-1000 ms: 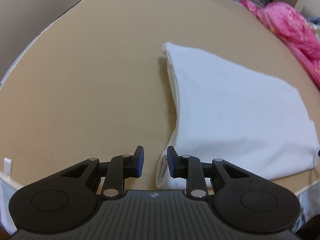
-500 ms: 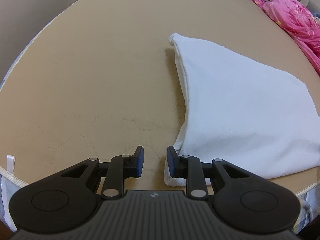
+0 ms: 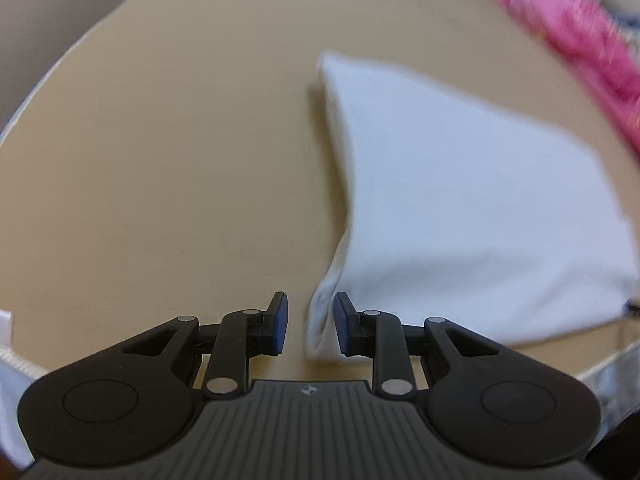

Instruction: Fold small clothes

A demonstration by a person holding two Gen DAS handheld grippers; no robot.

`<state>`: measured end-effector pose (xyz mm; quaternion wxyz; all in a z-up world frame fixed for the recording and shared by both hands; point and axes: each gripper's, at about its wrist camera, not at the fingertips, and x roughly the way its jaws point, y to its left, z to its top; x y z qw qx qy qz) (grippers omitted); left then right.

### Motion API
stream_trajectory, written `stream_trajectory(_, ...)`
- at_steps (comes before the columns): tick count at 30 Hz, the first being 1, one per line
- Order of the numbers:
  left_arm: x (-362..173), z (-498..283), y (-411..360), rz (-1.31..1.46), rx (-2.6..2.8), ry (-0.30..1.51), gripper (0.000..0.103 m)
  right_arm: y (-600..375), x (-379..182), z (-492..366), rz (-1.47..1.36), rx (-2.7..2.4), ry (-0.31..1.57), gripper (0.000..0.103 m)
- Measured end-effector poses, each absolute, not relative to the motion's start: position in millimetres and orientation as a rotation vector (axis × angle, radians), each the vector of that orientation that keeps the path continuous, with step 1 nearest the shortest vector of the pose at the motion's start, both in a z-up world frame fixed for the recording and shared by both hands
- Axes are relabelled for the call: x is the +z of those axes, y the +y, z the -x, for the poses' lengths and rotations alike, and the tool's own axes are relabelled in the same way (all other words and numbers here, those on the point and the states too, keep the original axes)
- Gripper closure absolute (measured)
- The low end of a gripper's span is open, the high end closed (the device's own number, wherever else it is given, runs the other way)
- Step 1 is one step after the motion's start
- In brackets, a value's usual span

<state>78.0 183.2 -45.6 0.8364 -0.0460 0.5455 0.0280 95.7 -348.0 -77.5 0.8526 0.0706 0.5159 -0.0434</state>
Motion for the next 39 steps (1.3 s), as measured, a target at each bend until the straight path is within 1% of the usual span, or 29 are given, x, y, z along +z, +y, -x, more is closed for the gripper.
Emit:
stream_trajectory(2, -44, -77, 181, 0.072, 0.067, 1.142, 0.074, -348, -74, -94, -0.155, -0.104, 1.056, 0.071)
stream_trajectory(5, -24, -69, 183, 0.078, 0.075, 1.036, 0.074, -344, -60, -87, -0.172, -0.092, 0.986, 0.071)
stream_trajectory(10, 3, -54, 186, 0.091, 0.094, 0.89, 0.073, -326, -38, -72, -0.095, -0.065, 0.845, 0.071)
stream_trajectory(11, 11, -49, 186, 0.077, 0.092, 0.847, 0.07, -322, -33, -68, -0.09, -0.062, 0.812, 0.071)
stream_trajectory(12, 23, -42, 185, 0.06, 0.079, 0.802, 0.061, -320, -28, -64, -0.095, -0.062, 0.778, 0.071)
stream_trajectory(13, 34, -35, 185, 0.041, 0.061, 0.756, 0.055, -317, -25, -57, -0.107, -0.064, 0.742, 0.071)
stream_trajectory(14, 44, -26, 184, 0.025, 0.05, 0.713, 0.042, -316, -20, -52, -0.124, -0.064, 0.709, 0.071)
stream_trajectory(15, 55, -17, 186, 0.015, 0.044, 0.665, 0.033, -316, -16, -47, -0.141, -0.066, 0.677, 0.07)
stream_trajectory(17, 75, -1, 190, 0.019, 0.042, 0.588, 0.025, -312, -5, -35, -0.164, -0.084, 0.584, 0.068)
stream_trajectory(18, 84, 9, 193, 0.021, 0.051, 0.538, 0.019, -310, 0, -26, -0.161, -0.094, 0.54, 0.063)
stream_trajectory(20, 93, 26, 196, 0.009, 0.077, 0.451, 0.016, -303, 12, -9, -0.138, -0.099, 0.443, 0.061)
stream_trajectory(22, 90, 42, 201, 0.003, 0.133, 0.384, 0.015, -293, 17, -6, -0.1, -0.093, 0.382, 0.06)
stream_trajectory(23, 82, 48, 202, 0.006, 0.151, 0.38, 0.015, -290, 16, -6, -0.079, -0.093, 0.37, 0.058)
stream_trajectory(24, 78, 44, 205, 0.007, 0.175, 0.453, 0.016, -284, 15, -6, -0.057, -0.09, 0.365, 0.057)
stream_trajectory(25, 80, 45, 208, 0.016, 0.206, 0.478, 0.016, -278, 14, -7, -0.04, -0.076, 0.368, 0.057)
stream_trajectory(27, 87, 51, 216, 0.033, 0.242, 0.434, 0.015, -268, 11, -9, -0.03, -0.031, 0.385, 0.057)
stream_trajectory(33, 86, 46, 249, 0.182, 0.277, 0.5, 0.016, -213, 1, -10, 0.022, 0.12, 0.47, 0.057)
stream_trajectory(34, 88, 45, 262, 0.2, 0.277, 0.504, 0.016, -198, 0, -9, 0.015, 0.156, 0.496, 0.058)
stream_trajectory(36, 89, 44, 271, 0.241, 0.278, 0.517, 0.016, -162, -4, -7, 0.021, 0.236, 0.526, 0.078)
stream_trajectory(39, 88, 49, 310, 0.315, 0.287, 0.537, 0.016, -107, -13, -2, 0.089, 0.343, 0.544, 0.078)
